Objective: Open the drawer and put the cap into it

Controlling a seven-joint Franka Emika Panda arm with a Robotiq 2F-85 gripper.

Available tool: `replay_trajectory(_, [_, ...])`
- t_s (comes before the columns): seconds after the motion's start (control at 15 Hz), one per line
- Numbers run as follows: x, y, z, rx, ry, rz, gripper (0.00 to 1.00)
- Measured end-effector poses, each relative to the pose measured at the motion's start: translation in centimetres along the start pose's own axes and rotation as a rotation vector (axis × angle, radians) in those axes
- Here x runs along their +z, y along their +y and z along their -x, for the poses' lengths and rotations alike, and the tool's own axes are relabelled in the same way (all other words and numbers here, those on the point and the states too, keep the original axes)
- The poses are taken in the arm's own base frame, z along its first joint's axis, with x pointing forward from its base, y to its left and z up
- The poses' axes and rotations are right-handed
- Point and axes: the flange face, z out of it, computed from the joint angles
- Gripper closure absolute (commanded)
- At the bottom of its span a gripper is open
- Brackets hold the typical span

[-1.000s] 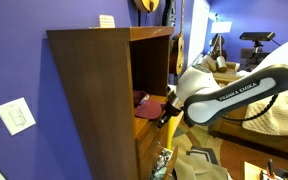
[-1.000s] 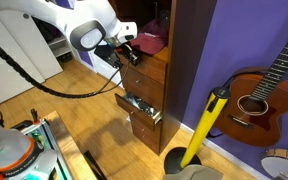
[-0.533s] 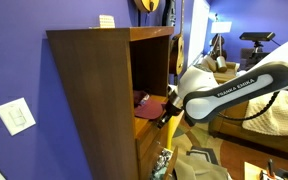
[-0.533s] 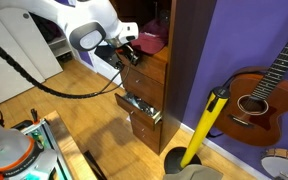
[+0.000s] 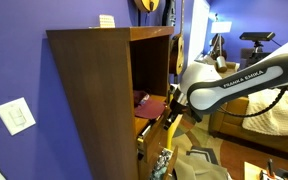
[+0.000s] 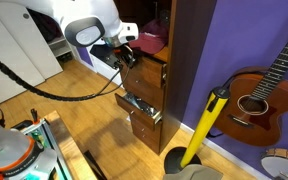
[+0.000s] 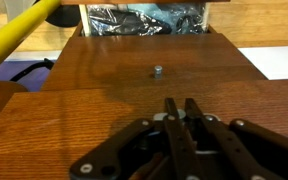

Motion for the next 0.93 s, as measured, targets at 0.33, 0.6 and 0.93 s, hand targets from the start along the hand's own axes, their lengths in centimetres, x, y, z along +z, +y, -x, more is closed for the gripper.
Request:
replay_trajectory(0.33, [-1.3, -0.3, 1.6, -0.058, -0.120, 0.019, 0.96])
replay_trajectory(0.6, [-1.6, -0.3, 3.4, -0.072, -0.206, 0.024, 0.46])
replay_trajectory(0.93, [-0.7, 0.5, 5.4, -0.081, -0.281, 0.038, 0.09])
